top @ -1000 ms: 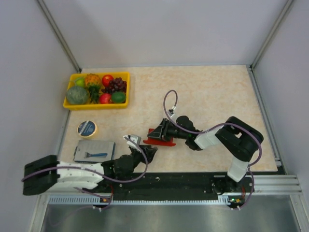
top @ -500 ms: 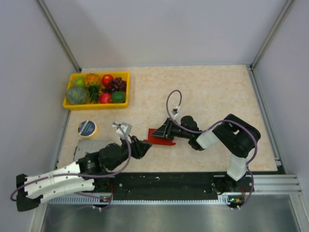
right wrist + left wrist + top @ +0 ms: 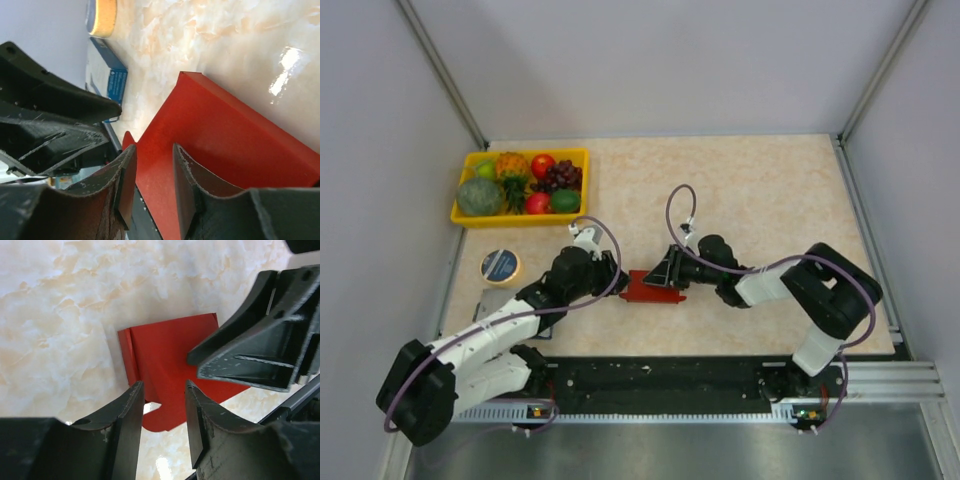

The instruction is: Fold the paper box

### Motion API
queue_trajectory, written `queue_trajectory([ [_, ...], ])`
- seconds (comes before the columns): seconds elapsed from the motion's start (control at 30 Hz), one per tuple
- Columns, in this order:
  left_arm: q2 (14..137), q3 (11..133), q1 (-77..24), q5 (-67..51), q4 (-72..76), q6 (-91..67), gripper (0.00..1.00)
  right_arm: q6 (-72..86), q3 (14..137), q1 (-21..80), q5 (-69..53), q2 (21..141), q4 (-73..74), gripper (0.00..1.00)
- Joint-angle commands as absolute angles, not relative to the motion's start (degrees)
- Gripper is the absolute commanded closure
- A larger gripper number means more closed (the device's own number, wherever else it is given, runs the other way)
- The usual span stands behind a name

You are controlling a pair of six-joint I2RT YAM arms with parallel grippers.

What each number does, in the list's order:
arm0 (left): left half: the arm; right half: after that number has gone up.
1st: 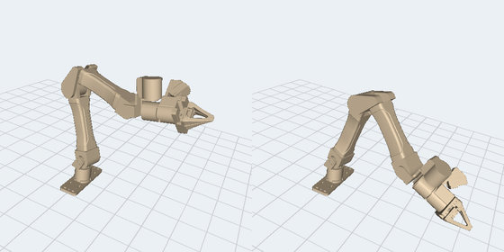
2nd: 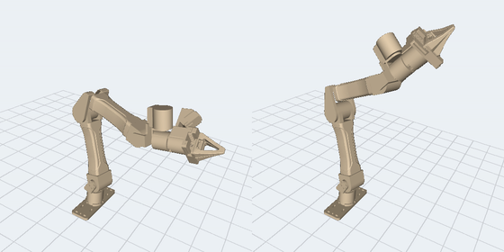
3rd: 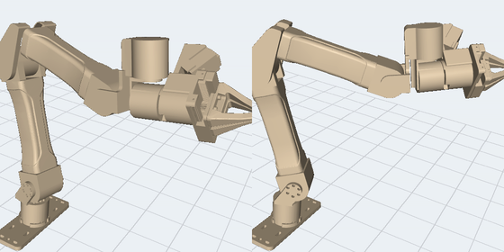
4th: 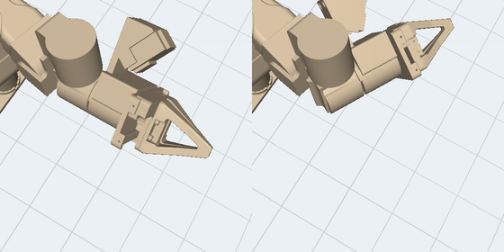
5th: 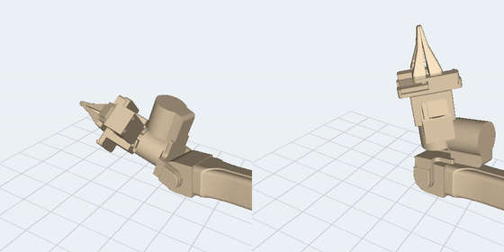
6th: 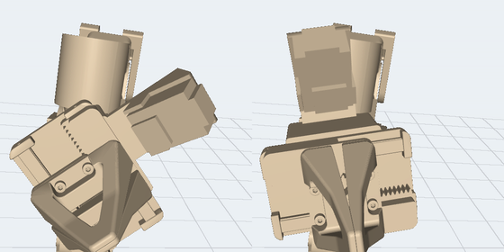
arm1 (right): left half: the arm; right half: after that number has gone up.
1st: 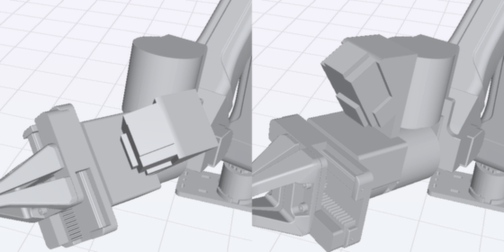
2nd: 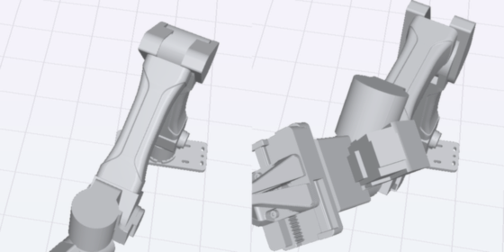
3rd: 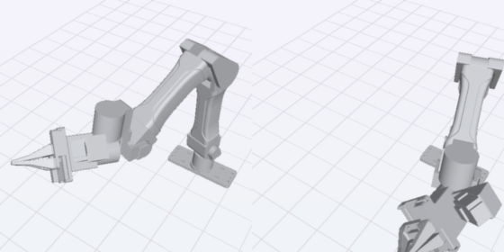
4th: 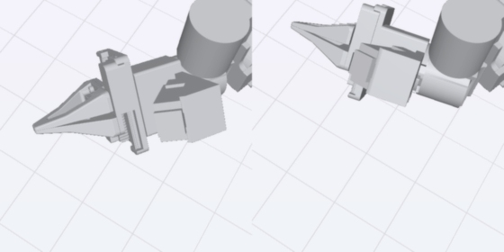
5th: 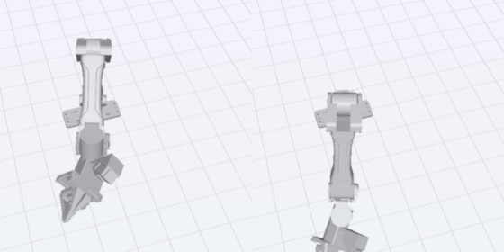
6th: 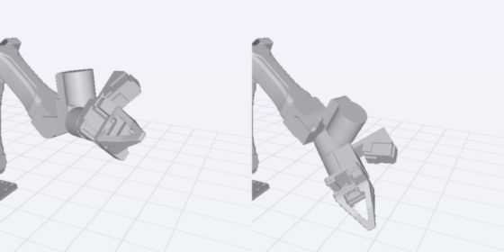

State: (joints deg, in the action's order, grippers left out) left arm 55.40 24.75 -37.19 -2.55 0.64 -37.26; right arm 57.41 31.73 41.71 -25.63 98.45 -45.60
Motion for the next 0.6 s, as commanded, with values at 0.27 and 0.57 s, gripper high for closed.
queue_trajectory([
  [0.27,68.11,28.38,-34.72,-18.88,8.53,-36.3,0.63,49.39,35.77,41.22,-22.59,88.86,-25.58,0.64],
  [0.57,69.61,27.16,-34.72,-20.74,8.96,-36.65,0.65,36.05,41.13,41.22,-6.42,74.9,9.54,0.52],
])
